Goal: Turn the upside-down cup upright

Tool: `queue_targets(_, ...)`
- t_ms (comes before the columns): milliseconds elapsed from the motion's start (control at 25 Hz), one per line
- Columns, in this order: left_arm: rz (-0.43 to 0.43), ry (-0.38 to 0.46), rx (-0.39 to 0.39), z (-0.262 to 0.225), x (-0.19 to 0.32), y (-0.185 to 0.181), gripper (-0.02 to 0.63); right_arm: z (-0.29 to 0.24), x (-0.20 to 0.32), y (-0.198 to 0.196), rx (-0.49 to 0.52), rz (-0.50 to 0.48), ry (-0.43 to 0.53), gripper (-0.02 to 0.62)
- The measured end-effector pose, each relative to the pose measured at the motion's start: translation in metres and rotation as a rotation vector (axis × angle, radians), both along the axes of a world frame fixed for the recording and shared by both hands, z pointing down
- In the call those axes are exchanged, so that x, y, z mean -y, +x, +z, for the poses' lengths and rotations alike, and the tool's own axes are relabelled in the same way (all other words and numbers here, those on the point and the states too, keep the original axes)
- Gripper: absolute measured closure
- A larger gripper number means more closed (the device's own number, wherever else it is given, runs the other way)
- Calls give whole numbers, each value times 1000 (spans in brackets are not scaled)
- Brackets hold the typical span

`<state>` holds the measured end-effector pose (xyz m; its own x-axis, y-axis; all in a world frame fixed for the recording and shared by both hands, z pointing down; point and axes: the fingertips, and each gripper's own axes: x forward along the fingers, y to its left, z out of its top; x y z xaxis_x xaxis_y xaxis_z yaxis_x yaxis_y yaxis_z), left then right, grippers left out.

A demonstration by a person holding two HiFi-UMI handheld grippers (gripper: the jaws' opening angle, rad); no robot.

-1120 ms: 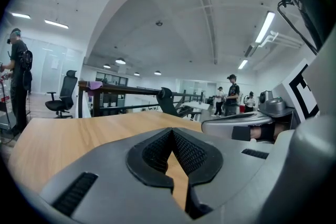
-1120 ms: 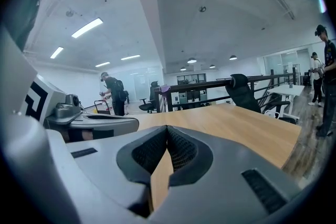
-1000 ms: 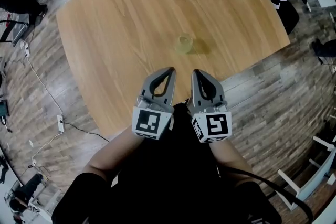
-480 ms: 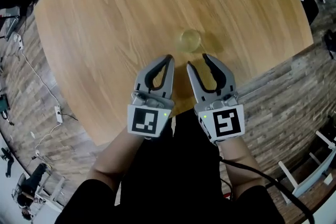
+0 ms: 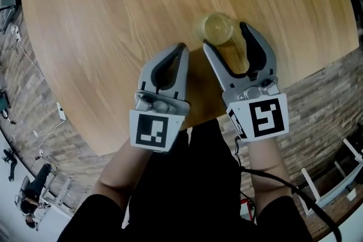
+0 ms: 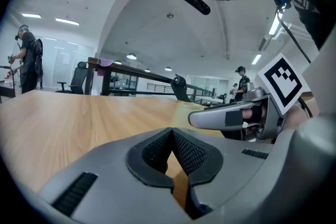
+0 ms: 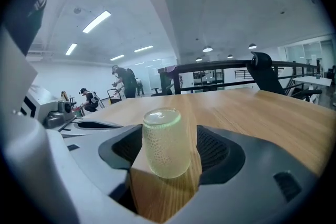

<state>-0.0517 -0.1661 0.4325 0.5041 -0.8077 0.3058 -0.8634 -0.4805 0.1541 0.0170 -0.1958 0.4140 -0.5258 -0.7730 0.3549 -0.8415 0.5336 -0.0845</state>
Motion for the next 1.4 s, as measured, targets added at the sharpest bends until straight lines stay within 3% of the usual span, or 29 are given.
queue_targets(480,5,-19,-2,5,-1,-2,598,-7,28,-34,-26,-81,47,316)
queue_targets(800,28,-22,-4,9,-6,0,598,-1,31,-31,-47,-51,44,318)
queue_targets(920,76,-25,-43,7,-11,7,598,-10,26,-21,-13,-22,69,318)
queue_targets(1040,177,-58,-101,2,-15,17,593,-27,25,-12,12,-16,96,318)
queue_targets(1120,239,-91,-127,0,-16,25,448,-40,23,-7,50,-17,86,318)
queue_targets(1400,403,-67,-279,-27,-23,51,321,-81,4,-2,123,-79,112,318)
